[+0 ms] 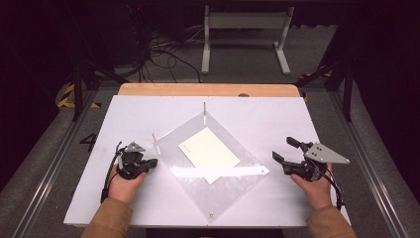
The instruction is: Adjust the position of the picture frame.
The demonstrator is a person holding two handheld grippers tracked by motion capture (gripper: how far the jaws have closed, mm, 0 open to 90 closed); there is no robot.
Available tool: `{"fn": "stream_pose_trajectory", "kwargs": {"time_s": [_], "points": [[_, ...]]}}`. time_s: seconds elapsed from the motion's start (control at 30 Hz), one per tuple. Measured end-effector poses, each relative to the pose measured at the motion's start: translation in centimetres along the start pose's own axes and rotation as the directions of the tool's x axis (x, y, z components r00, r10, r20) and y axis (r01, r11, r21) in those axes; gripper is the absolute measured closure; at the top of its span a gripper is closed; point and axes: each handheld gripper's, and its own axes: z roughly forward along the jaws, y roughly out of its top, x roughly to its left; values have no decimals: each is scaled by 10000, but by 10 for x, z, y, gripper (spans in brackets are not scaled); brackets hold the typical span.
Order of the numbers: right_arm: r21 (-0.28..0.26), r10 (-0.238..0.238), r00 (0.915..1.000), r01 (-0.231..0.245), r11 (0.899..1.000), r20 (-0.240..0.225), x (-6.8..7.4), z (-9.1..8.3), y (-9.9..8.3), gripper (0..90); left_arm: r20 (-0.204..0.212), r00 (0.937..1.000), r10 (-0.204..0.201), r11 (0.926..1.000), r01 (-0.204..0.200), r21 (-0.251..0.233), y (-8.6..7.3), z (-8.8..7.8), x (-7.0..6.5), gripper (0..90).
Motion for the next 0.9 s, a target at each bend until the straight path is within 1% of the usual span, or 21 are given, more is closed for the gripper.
{"fn": "stream_pose_trajectory", "kwargs": {"time_s": [0.07,0.1,0.33,0.37,0.47,0.6,0.7,0.8,0.9], "points": [[14,-4,10000,4,10000,11,0,0,0,259,63,10000,-39,10000,39,18,1,2,-2,896],[24,-8,10000,8,10000,11,0,0,0,259,125,9999,63,10000,-63,28,2,3,-2,896],[95,8,10000,-9,10000,26,1,-2,-2,259,196,9997,153,9999,-153,21,8,10,-7,896],[78,-4,10000,4,10000,3,1,-2,-2,260,261,9996,68,10000,-67,-10,10,13,-9,896],[80,-28,10000,28,10000,28,1,-3,-2,263,287,9996,-17,10000,15,91,12,13,-8,897],[83,60,10000,-60,9999,49,0,-5,-2,264,487,9986,-212,9997,207,107,16,17,-6,897],[82,54,10000,-55,10000,70,1,-5,-2,264,419,9988,-244,9997,241,61,19,20,-7,898],[93,21,10000,-21,10000,48,2,-4,-1,267,275,9993,-245,9996,241,129,27,27,-10,898],[96,59,10000,-59,9999,31,1,-4,-1,272,302,9989,-353,9993,350,101,33,33,-12,898]]}}
